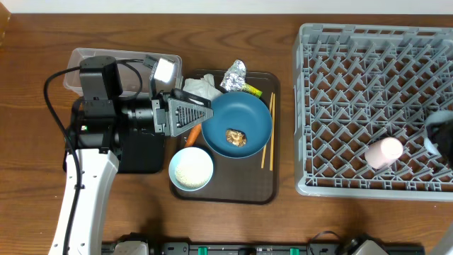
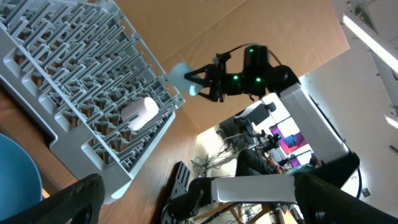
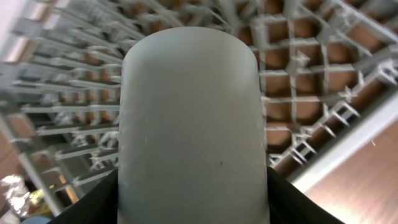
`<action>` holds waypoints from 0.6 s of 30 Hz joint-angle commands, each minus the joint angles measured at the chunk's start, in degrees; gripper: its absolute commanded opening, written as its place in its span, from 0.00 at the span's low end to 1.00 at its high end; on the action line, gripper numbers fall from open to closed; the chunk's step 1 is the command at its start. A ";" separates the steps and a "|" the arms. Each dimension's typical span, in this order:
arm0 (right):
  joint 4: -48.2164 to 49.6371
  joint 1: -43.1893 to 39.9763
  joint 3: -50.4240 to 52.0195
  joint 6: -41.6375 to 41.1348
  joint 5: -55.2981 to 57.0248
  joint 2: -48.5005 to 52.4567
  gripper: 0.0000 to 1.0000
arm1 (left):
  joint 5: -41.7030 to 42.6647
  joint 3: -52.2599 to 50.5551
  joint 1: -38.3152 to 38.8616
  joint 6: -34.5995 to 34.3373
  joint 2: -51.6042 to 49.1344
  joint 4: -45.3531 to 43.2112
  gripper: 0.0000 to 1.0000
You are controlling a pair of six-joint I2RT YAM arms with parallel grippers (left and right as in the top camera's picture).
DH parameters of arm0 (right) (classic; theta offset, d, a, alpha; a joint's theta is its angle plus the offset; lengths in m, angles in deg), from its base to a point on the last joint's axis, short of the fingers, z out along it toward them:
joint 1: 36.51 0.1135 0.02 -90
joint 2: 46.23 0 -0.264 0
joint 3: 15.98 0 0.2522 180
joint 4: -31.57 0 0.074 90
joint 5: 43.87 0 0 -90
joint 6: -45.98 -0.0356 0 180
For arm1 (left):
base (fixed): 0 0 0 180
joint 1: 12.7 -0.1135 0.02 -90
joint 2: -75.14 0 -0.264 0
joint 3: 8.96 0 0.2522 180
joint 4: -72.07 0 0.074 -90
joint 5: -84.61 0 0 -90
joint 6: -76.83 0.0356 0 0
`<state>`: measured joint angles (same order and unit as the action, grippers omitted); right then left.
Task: Sort waste into correct bins and load items into the dishwasher rack
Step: 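Place light-blue cup in the rack beside the pink cup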
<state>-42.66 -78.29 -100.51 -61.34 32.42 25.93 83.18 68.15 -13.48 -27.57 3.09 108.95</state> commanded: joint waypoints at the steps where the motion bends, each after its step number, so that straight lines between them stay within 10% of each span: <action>1: -0.81 -2.25 -0.72 -1.27 0.20 3.10 0.51 | 0.74 0.66 0.11 -0.09 0.24 -0.09 0.98; 18: -2.29 -4.81 -0.70 -1.11 -4.33 18.53 0.63 | 0.74 0.63 0.11 -0.52 0.24 -0.09 0.98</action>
<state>-44.34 -82.16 -100.51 -62.13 30.76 43.02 83.18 68.15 -13.43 -28.02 3.09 108.95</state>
